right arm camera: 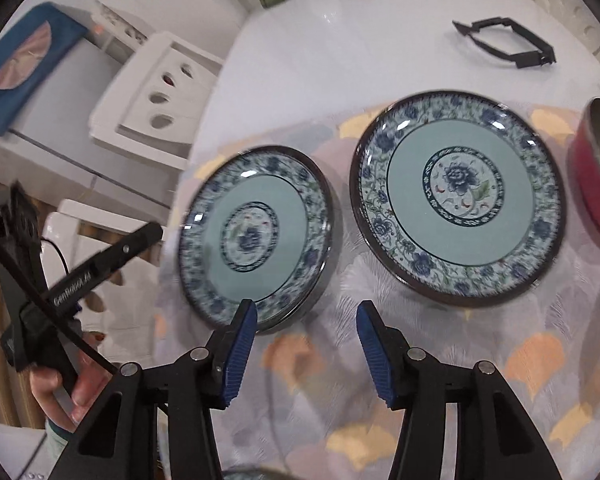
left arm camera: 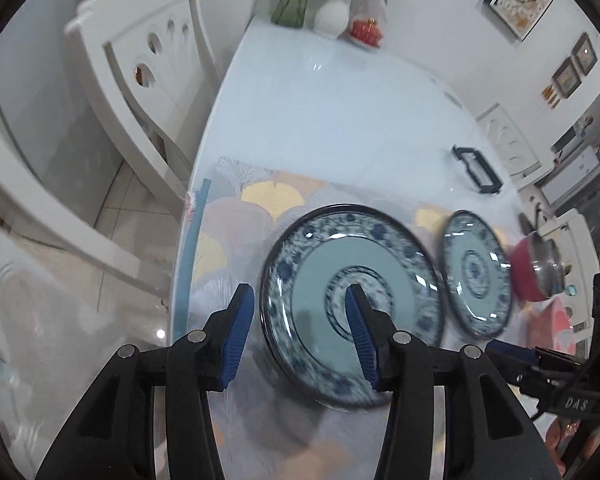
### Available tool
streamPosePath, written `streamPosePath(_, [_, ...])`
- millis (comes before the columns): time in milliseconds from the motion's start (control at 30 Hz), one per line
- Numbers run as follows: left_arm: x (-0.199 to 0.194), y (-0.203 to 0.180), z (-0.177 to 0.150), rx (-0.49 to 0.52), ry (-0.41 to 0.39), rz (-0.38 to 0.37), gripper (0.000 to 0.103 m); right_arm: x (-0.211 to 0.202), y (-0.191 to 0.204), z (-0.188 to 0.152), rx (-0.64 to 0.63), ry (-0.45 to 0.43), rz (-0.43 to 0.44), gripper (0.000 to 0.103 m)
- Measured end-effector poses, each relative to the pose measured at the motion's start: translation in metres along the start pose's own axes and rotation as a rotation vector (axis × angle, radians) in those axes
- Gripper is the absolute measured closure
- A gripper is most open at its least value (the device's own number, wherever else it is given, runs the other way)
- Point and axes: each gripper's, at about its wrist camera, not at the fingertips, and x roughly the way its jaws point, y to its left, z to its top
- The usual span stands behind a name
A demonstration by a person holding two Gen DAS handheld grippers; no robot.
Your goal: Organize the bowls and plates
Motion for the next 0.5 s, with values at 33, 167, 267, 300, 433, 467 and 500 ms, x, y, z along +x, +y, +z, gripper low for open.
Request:
streamPosePath(33, [0.008,0.002,0.003,0.003,0.010,0.007,0.059,0.006,-0.001,0.002,-0.001,0.006,-0.006,0.055])
streamPosePath(167, [0.031,0.012,0.010,-0.003,0.026,0.011,0.062,0.029,-0.004,0.008,-0.013,0.028,-0.022,0.059])
streamPosePath(267, [0.039,0.018,0.012,-0.016,0.027,-0.003,0.063,0.037,-0.004,0.010,-0.028,0.030,-0.035,0.059])
streamPosePath(300, [0.041,0.019,0.013,-0.019,0.027,-0.010,0.064,0.039,-0.003,0.010,-0.032,0.032,-0.037,0.060])
streamPosePath(433, [0.047,0.025,0.014,-0.031,0.027,-0.035,0.065,0.048,-0.003,0.011,-0.041,0.040,-0.040,0.066])
streamPosePath(467, [0.048,0.026,0.014,-0.034,0.026,-0.043,0.065,0.051,-0.002,0.012,-0.042,0.042,-0.040,0.068])
streamPosePath(500, [0.049,0.026,0.015,-0.035,0.022,-0.046,0.065,0.052,-0.002,0.013,-0.046,0.041,-0.043,0.068])
